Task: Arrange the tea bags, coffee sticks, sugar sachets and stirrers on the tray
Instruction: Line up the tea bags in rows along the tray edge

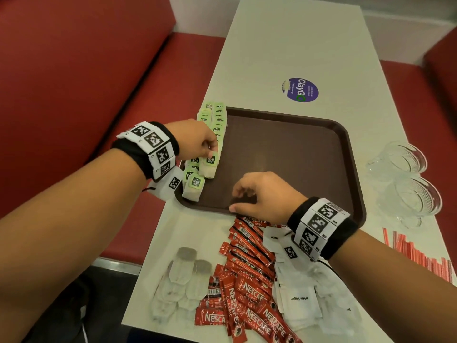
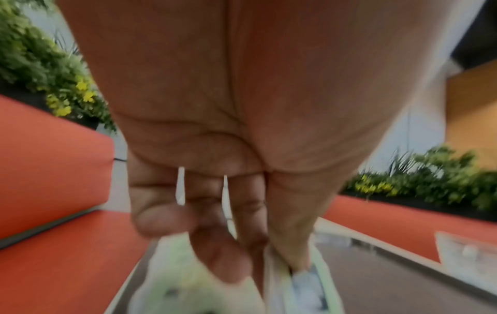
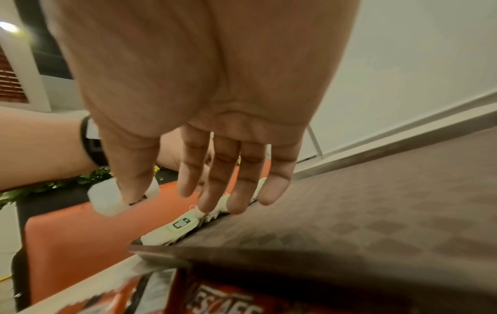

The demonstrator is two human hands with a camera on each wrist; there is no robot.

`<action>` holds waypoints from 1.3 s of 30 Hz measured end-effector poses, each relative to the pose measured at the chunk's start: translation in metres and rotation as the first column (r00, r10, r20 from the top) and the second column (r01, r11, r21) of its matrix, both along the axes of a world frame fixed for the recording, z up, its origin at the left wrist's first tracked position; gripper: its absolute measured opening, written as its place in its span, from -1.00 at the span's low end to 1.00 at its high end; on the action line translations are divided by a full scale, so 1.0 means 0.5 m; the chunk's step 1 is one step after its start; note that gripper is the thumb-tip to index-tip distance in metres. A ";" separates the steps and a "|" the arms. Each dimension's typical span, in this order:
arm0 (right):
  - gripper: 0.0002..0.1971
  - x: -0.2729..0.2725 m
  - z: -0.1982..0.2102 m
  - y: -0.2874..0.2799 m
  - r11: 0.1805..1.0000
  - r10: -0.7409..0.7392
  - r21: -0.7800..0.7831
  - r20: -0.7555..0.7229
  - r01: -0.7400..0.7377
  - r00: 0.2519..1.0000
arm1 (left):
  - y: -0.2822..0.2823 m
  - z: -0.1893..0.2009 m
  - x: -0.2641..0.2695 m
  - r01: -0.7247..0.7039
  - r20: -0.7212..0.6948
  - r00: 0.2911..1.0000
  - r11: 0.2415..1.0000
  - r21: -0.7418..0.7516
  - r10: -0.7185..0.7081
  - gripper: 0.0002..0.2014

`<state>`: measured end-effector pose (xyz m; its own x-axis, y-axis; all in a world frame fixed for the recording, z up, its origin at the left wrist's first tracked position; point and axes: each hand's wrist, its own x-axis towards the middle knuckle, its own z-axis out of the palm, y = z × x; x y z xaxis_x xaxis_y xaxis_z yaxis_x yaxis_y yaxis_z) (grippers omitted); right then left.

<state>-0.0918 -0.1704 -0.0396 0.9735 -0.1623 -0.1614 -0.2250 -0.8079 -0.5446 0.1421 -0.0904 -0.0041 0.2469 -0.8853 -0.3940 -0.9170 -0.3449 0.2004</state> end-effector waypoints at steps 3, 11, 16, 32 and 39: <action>-0.69 -0.001 0.000 0.009 0.997 0.067 -0.042 -0.076 -0.071 0.995 | -0.019 -0.032 0.006 -0.077 0.035 0.996 0.997 -0.016 0.078 -0.85; -0.77 0.007 0.008 0.029 0.982 0.111 -0.118 -0.254 -0.145 0.961 | -0.061 -0.059 -0.024 -0.140 0.200 0.971 0.990 0.029 0.132 -0.59; -0.77 0.009 0.011 0.032 0.980 0.104 -0.132 -0.280 -0.146 0.954 | -0.071 -0.077 -0.032 -0.149 0.237 0.964 0.983 0.108 0.120 -0.66; -0.63 -0.040 0.030 0.164 0.968 0.126 -0.191 -0.175 -0.160 0.977 | 0.261 0.026 -0.171 -0.017 -0.121 0.993 0.994 -0.110 0.003 -0.84; -0.55 -0.059 0.008 0.263 0.906 0.307 -0.216 -0.260 -0.365 0.916 | 0.396 -0.054 -0.224 0.028 -0.199 0.979 0.999 -0.026 -0.033 -0.68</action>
